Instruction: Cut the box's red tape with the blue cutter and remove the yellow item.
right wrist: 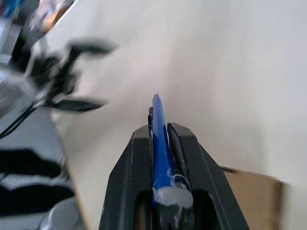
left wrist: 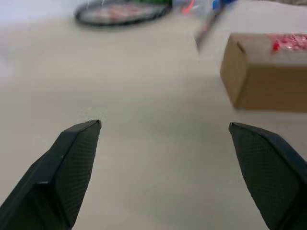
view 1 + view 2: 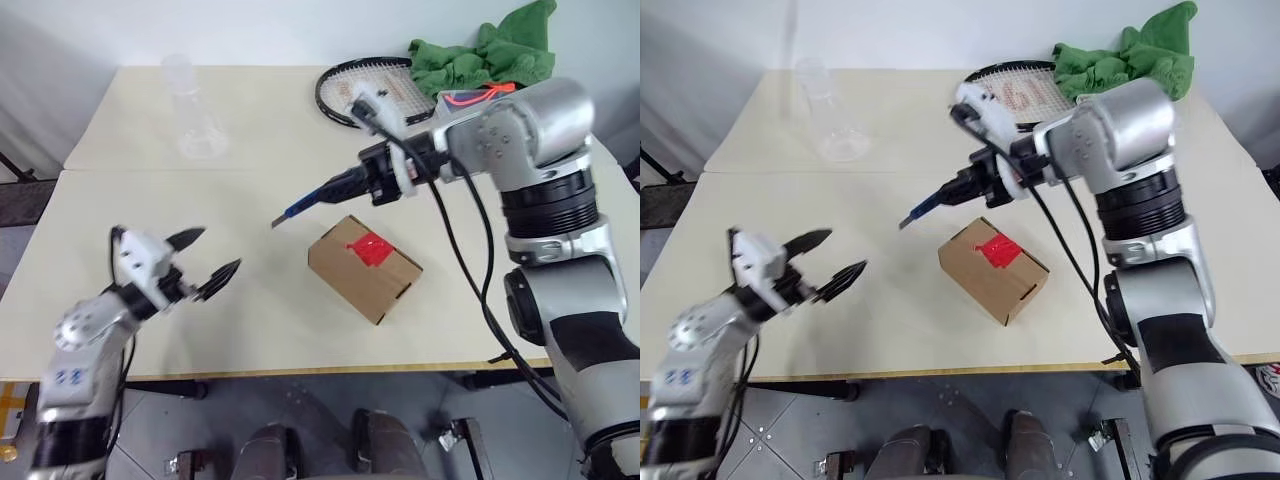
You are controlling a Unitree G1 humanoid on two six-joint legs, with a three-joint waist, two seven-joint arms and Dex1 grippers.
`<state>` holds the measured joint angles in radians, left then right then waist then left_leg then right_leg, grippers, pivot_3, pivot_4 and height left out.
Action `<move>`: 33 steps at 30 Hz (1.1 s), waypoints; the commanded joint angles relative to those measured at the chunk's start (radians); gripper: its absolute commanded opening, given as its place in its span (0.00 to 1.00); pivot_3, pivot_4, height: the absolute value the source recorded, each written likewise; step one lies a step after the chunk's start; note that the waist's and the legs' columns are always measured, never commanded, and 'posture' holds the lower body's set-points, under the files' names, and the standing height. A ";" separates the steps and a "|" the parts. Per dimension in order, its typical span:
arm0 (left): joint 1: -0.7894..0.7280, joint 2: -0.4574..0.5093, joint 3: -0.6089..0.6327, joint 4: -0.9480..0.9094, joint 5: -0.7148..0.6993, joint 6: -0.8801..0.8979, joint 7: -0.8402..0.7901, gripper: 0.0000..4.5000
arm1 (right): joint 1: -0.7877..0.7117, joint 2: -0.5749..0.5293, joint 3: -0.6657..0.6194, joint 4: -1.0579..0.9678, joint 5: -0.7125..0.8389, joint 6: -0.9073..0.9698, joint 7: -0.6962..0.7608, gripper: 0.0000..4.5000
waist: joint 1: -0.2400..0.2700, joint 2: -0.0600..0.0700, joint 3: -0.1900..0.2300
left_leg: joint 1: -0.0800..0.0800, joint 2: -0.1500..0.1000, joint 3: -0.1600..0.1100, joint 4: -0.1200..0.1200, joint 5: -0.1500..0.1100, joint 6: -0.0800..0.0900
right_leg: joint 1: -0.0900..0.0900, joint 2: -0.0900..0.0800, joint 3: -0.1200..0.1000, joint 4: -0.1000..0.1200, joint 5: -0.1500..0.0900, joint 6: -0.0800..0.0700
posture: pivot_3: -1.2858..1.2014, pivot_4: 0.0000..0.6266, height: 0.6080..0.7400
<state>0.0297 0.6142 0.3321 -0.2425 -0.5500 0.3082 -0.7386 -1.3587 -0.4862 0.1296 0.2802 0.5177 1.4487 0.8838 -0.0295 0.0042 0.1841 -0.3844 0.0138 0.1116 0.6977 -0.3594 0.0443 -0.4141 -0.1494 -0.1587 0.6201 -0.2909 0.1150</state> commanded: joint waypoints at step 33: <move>-0.871 -0.185 -0.654 0.296 0.191 0.391 -0.111 0.01 | 0.531 -0.369 -0.415 -0.762 0.222 0.016 -0.209 0.03 | 0.053 0.000 0.000 | -0.003 -0.002 0.004 0.002 0.003 0.001 | 0.002 0.002 0.002 -0.009 0.001 0.001 | 0.52 0.24 1.00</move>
<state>-0.8186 0.4341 -0.3131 0.0528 -0.3810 0.7075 -0.8304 -0.8204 -0.8574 -0.2797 -0.4482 0.7257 1.4657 0.6905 0.0231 0.0038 0.1841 -0.3877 0.0120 0.1158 0.7003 -0.3565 0.0455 -0.4125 -0.1474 -0.1568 0.6113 -0.2903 0.1162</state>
